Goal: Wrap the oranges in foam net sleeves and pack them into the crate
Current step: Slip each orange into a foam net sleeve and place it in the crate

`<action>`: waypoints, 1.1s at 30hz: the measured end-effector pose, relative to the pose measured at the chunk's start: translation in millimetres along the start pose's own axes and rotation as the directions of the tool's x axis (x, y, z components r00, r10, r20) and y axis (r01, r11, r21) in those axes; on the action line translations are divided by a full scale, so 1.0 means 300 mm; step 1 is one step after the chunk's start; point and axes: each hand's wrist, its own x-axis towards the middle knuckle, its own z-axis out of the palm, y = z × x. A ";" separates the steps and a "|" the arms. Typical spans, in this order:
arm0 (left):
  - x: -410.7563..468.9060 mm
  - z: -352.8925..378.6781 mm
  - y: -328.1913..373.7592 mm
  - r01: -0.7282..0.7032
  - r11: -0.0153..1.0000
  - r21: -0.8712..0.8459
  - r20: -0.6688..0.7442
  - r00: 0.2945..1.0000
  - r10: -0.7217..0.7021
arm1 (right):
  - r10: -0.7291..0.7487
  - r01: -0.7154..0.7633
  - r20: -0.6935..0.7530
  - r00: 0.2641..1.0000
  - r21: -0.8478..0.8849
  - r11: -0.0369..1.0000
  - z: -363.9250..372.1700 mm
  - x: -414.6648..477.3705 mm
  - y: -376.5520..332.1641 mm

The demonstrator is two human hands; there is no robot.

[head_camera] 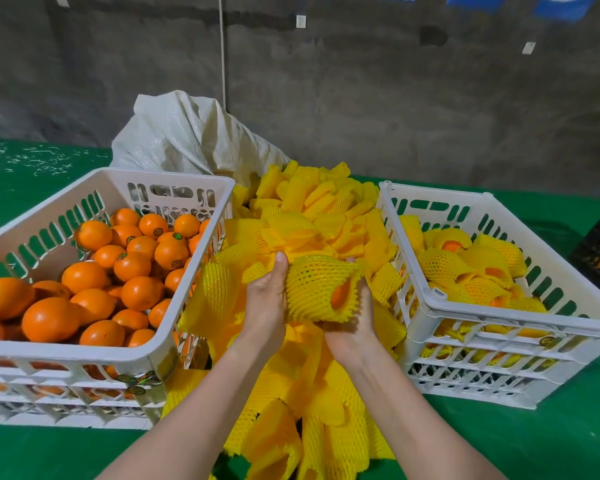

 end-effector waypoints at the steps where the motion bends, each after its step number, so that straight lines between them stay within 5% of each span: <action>1: 0.001 0.001 0.000 0.015 1.000 0.006 0.002 1.000 -0.015 | 0.005 -0.005 -0.008 1.000 -0.007 1.000 0.006 0.000 -0.004; 11: 0.003 -0.007 0.014 -0.127 0.969 0.213 -0.041 0.990 0.139 | -0.030 0.032 0.034 0.999 -0.059 0.998 0.000 0.004 0.003; 13: 0.014 -0.020 0.032 -0.037 0.943 0.332 -0.052 0.997 0.058 | -0.062 0.070 0.053 0.997 -0.178 0.981 -0.005 -0.005 -0.009; 15: 0.016 -0.029 0.052 0.170 0.916 0.364 -0.012 0.984 -0.178 | -0.202 0.218 0.084 0.976 -0.391 0.894 -0.019 -0.008 -0.014; 17: 0.006 -0.027 0.062 0.388 0.873 0.295 0.100 0.897 -0.432 | -0.340 0.365 0.155 0.927 -0.577 0.731 -0.043 -0.013 -0.013; 19: 0.004 -0.021 0.053 0.511 0.841 0.180 0.223 0.811 -0.541 | -0.348 0.409 0.226 0.910 -0.624 0.666 -0.062 -0.019 -0.013; 26: 0.019 -0.044 0.026 0.462 0.875 0.145 0.334 0.809 -0.483 | -0.370 0.504 0.343 0.863 -0.629 0.592 -0.078 -0.016 -0.038; 33: 0.008 -0.028 0.018 0.447 0.852 0.273 0.337 0.785 -0.520 | -0.525 0.534 0.250 0.814 -0.677 0.507 -0.080 -0.006 -0.026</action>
